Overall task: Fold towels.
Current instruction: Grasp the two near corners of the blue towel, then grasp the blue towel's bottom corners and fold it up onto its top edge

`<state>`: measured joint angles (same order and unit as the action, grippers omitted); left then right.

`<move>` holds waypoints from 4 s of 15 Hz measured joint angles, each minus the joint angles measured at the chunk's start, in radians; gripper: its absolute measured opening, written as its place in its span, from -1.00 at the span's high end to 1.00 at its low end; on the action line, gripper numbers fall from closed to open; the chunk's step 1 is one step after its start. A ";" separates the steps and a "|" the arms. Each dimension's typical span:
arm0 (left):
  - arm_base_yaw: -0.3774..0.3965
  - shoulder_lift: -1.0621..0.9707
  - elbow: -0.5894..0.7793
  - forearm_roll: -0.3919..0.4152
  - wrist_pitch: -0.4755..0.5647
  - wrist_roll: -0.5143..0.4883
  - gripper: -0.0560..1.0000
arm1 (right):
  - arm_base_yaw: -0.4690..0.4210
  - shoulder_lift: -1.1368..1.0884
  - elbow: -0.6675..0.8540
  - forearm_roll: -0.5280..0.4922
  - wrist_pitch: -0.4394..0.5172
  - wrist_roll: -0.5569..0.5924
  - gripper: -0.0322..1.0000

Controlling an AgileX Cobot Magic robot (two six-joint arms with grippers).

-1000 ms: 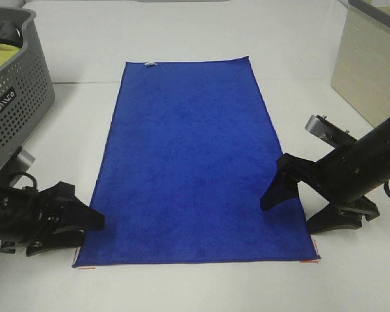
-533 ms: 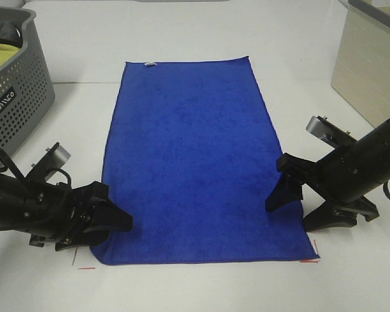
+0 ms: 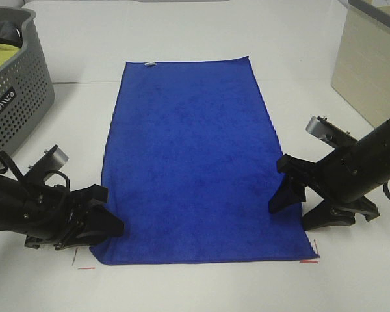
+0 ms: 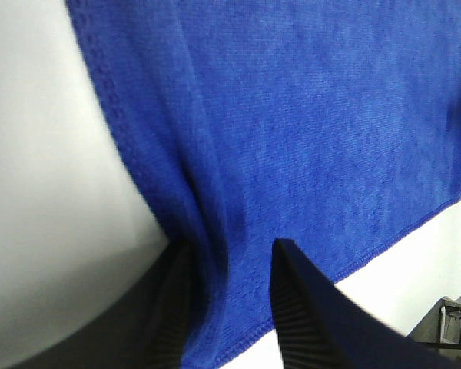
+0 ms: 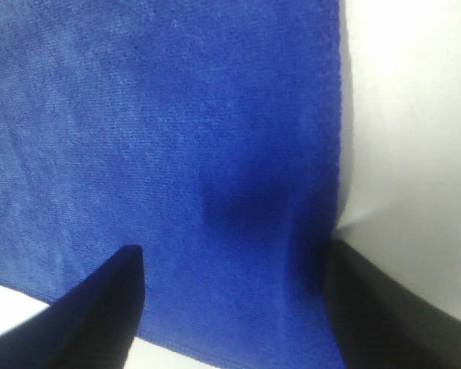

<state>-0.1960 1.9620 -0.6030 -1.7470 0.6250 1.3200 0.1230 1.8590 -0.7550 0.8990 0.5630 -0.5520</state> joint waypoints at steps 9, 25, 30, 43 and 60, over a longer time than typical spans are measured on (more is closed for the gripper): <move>0.000 0.007 0.000 0.003 -0.003 -0.001 0.65 | 0.000 0.000 0.000 0.051 -0.012 -0.050 -0.10; 0.000 -0.078 0.029 0.066 -0.031 -0.044 0.87 | 0.000 0.089 -0.004 0.092 0.066 -0.083 0.94; 0.000 -0.236 0.159 0.160 -0.042 -0.134 0.87 | 0.000 -0.060 0.089 -0.006 0.086 0.000 0.94; 0.000 -0.400 0.234 0.202 -0.012 -0.218 0.88 | 0.005 -0.343 0.150 -0.156 0.176 0.183 0.94; 0.067 0.114 -0.859 0.767 -0.131 -0.731 0.88 | 0.005 0.425 -1.235 -0.359 0.380 0.362 0.94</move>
<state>-0.1290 2.0760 -1.4620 -0.9800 0.4940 0.5890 0.1280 2.2840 -1.9900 0.5400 0.9430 -0.1900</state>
